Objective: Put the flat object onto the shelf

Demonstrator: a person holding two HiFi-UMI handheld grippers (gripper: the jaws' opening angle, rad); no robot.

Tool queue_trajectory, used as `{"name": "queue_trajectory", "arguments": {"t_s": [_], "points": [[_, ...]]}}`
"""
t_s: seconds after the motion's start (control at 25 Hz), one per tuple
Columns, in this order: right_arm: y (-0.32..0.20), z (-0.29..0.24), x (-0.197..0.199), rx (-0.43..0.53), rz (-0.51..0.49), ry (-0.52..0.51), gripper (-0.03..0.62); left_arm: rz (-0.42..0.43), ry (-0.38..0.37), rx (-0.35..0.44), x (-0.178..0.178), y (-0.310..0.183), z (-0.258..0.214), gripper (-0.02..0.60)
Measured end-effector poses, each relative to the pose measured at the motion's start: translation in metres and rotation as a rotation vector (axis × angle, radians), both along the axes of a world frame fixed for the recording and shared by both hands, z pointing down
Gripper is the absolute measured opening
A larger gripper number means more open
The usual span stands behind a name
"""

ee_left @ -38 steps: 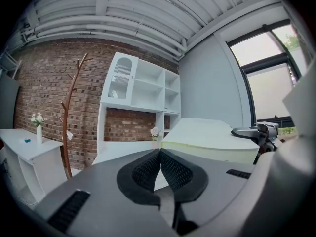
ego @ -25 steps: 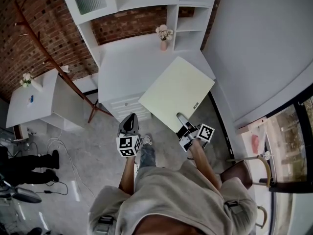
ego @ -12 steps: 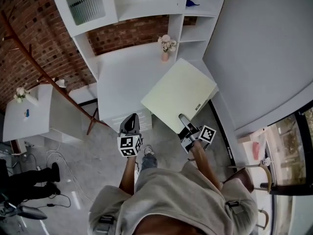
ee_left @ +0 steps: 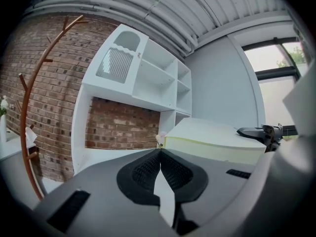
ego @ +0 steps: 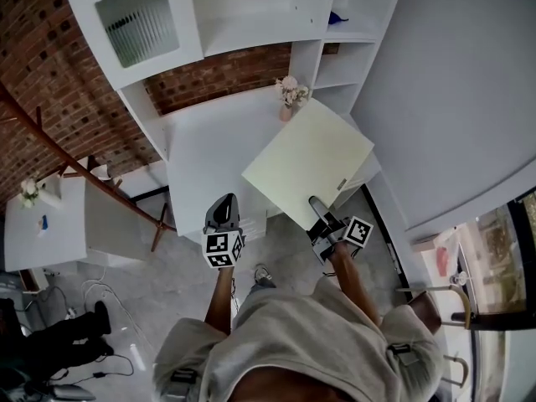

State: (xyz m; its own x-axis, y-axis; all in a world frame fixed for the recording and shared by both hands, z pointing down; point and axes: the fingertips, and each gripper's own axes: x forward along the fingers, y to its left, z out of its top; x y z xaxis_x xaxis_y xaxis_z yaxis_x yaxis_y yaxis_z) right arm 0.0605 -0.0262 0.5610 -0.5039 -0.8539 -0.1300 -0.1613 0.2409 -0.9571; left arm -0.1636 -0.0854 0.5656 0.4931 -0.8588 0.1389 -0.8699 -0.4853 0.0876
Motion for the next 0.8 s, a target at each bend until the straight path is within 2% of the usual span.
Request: {"name": "queue_trajectory", "arguments": {"t_s": [0.32,0.6,0.8], "points": [[-0.040,-0.004,-0.009,0.015,0.033,0.039,0.284,0.045,0.014,-0.024,-0.006,-0.057,0.012,0.015],[-0.059,-0.001,-0.008,0.018,0.043,0.043,0.284,0.088,0.005,-0.040,0.009,-0.085,0.021,0.015],[-0.074,0.004,0.007,0.014,0.032,0.048,0.284,0.082,-0.004,-0.050,0.023,-0.097,0.026,0.015]]}}
